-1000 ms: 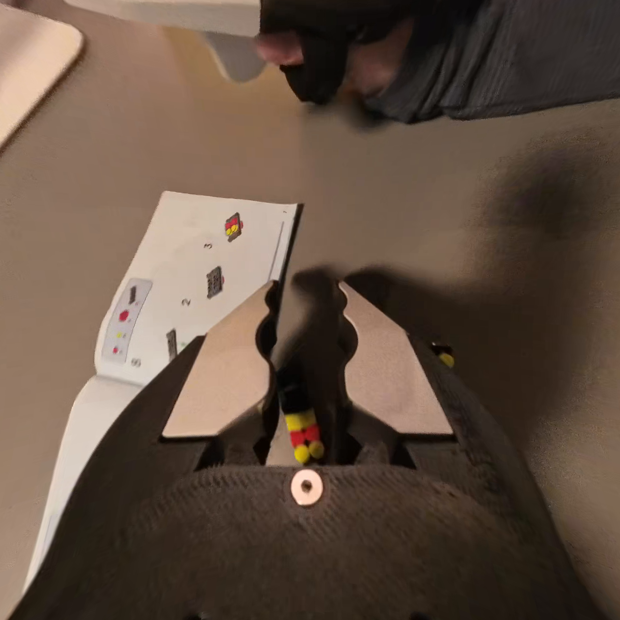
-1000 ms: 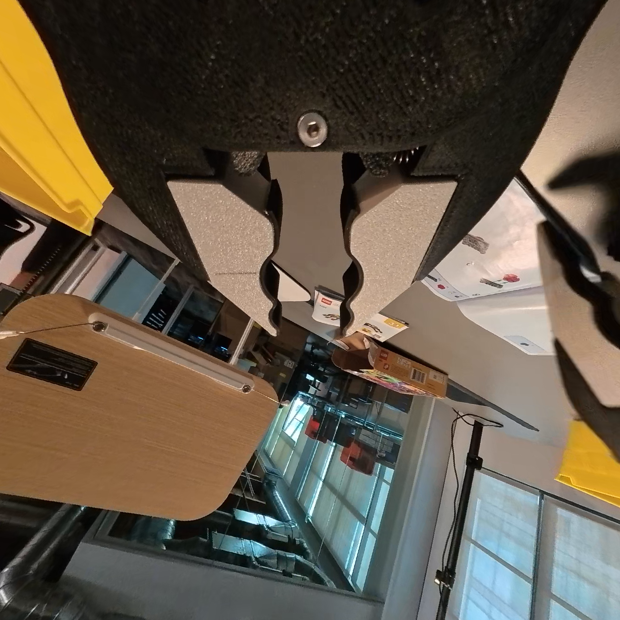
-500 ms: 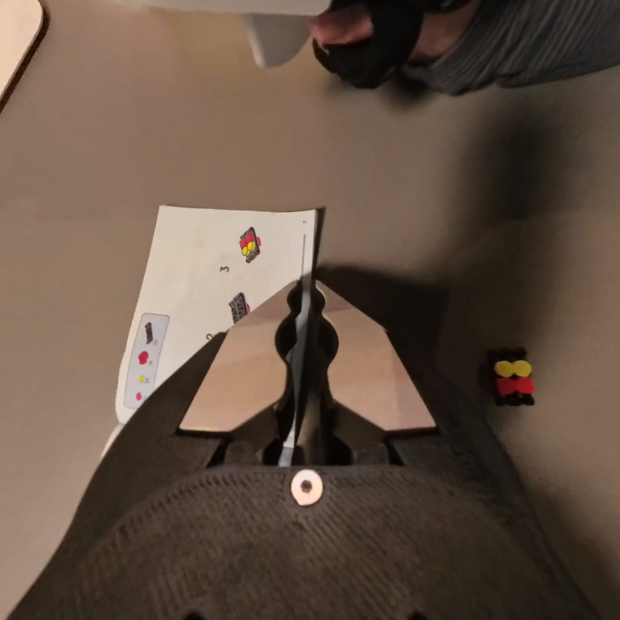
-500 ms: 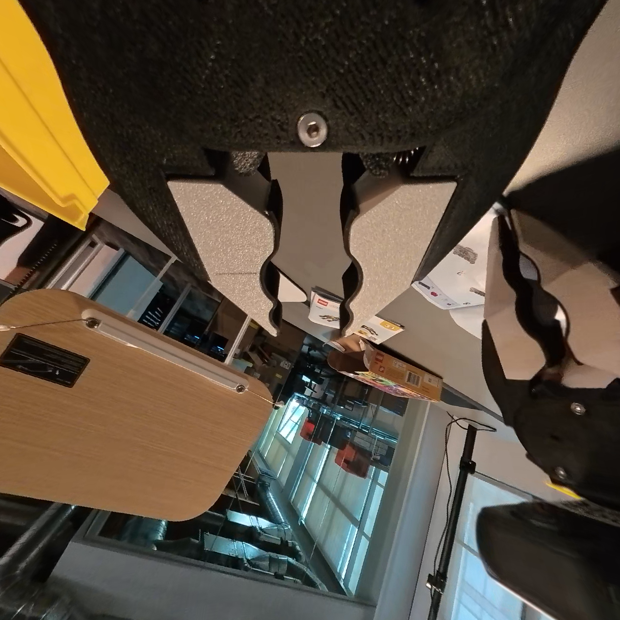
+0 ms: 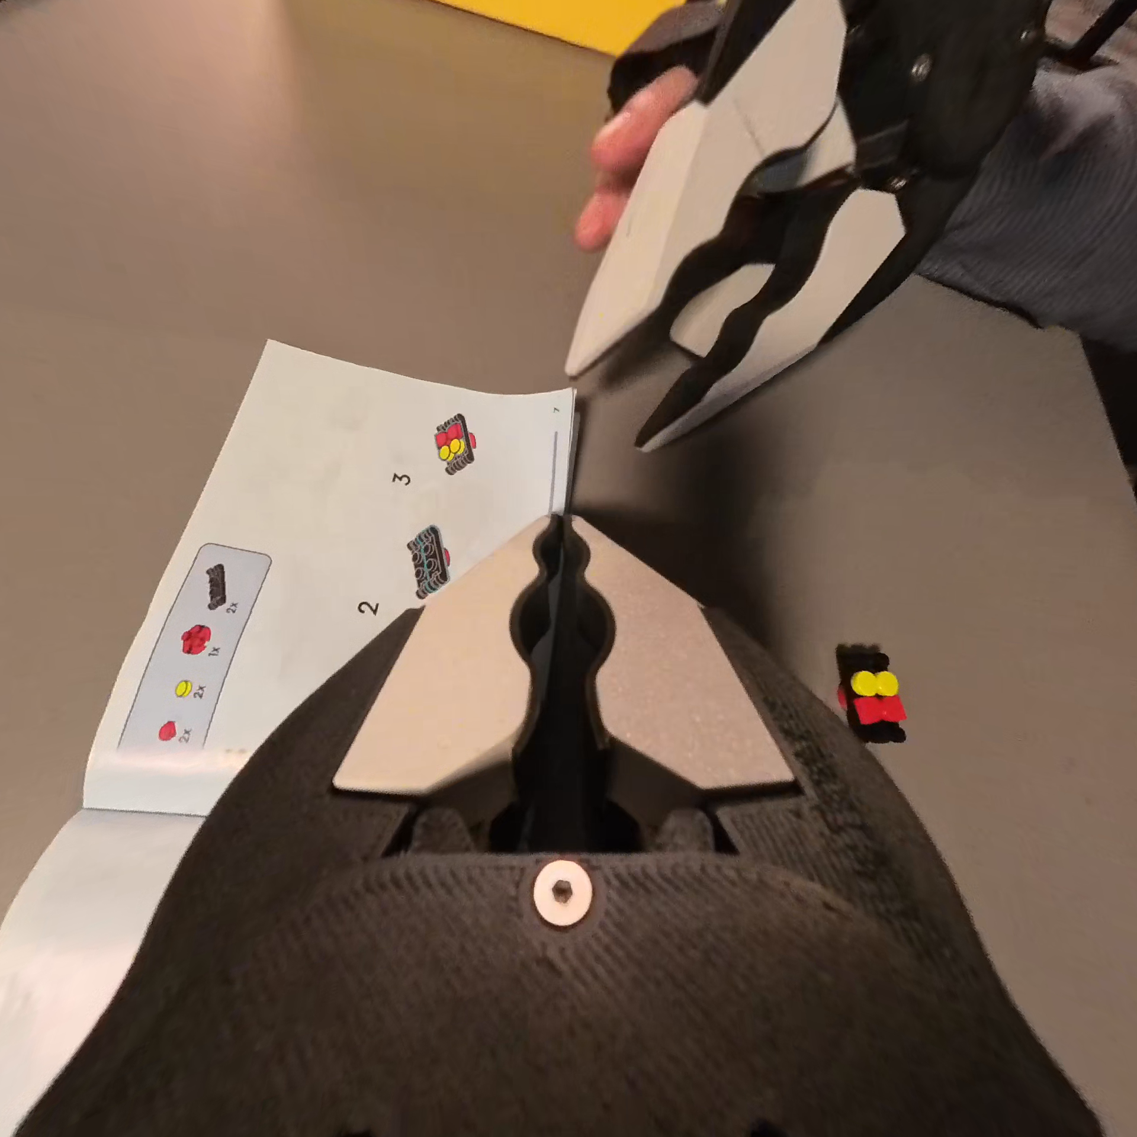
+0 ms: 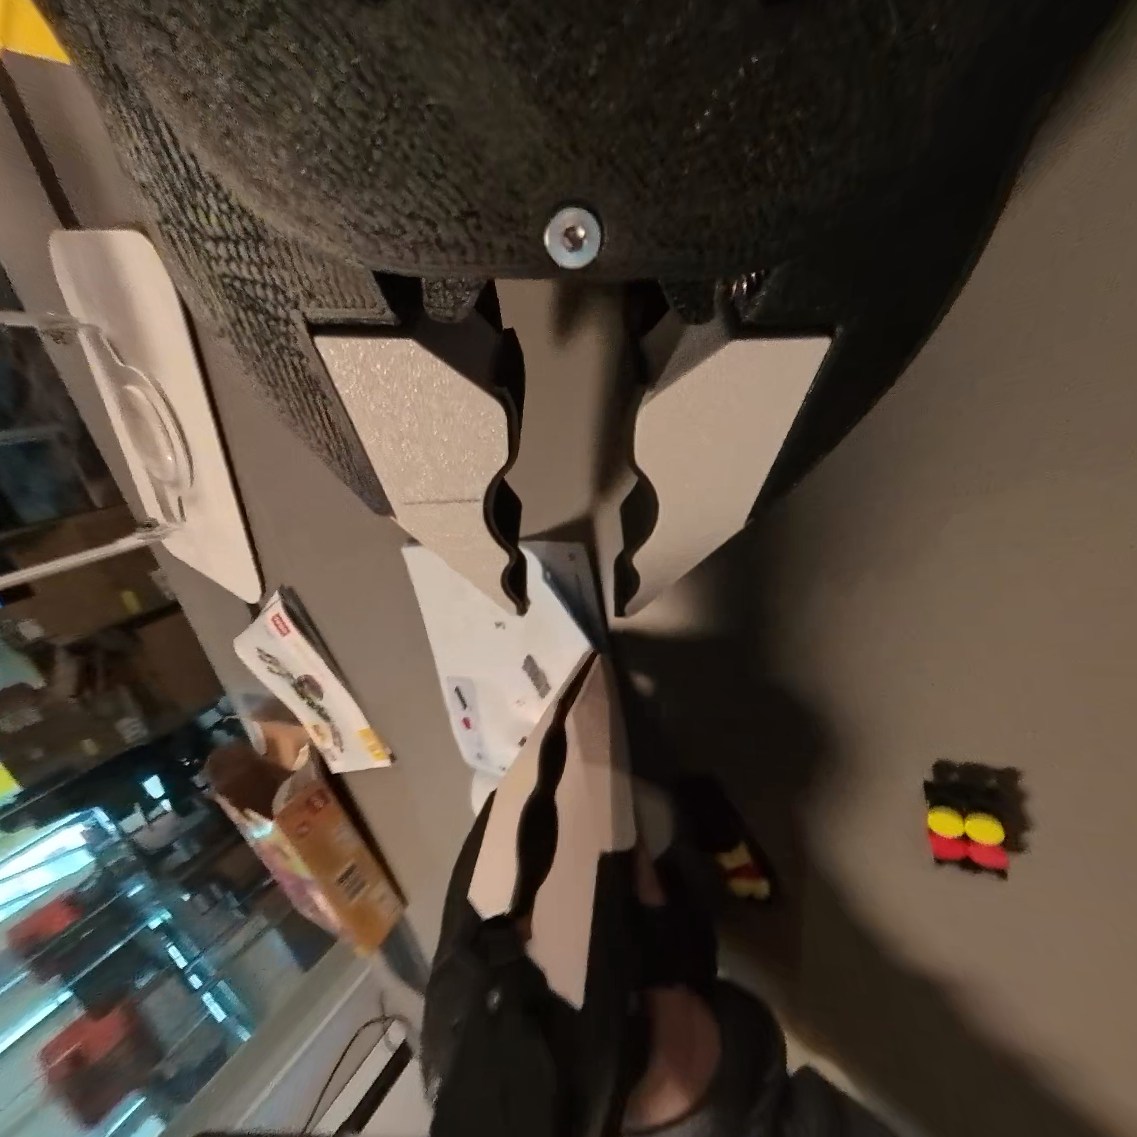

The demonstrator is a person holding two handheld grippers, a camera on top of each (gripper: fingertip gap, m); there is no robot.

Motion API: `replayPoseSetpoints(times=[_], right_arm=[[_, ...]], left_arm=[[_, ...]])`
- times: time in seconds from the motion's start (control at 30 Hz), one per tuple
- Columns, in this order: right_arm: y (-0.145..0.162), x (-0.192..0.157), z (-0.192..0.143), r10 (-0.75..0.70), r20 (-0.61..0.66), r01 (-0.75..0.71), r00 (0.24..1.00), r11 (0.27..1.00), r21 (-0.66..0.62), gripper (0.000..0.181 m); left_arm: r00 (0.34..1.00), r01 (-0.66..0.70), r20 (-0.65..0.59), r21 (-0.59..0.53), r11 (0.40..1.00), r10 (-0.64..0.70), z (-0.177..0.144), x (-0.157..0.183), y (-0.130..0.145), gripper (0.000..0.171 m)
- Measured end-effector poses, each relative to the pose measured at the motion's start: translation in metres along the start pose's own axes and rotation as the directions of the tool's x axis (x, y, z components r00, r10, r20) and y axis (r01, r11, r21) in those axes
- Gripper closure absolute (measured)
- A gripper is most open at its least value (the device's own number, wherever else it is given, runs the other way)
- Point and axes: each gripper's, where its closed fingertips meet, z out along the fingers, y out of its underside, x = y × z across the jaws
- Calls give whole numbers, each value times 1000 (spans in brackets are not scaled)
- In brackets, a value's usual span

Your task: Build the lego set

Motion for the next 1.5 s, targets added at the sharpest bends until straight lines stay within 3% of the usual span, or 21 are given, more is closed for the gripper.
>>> replayPoseSetpoints(times=[0.7, 1.07, 1.23, 1.3, 1.37, 1.5], right_arm=[[14, -3, 1, -13, 14, 14, 1000, 997, -77, 173], [18, 6, 8, -51, -68, 43, 996, 991, -126, 181], [19, 10, 12, -169, -122, 150, 978, 977, -150, 181], [16, 14, 12, -247, -165, 224, 955, 963, -150, 181], [9, 17, 11, -324, -211, 302, 922, 944, -133, 181], [2, 20, 12, -445, -275, 418, 852, 895, -156, 181]], left_arm=[[999, 29, -20, 5, 1000, -29, 0, 0, 0, 171], [999, 30, -21, 6, 1000, -30, 0, 0, 0, 171], [1000, 25, -13, 14, 1000, -25, -1, -1, -1, 171], [999, 38, 18, 44, 998, -39, -3, -5, -5, 150], [998, 55, 29, 70, 996, -57, -5, -8, -8, 139], [996, 81, 19, 117, 990, -83, -10, -10, -13, 136]])
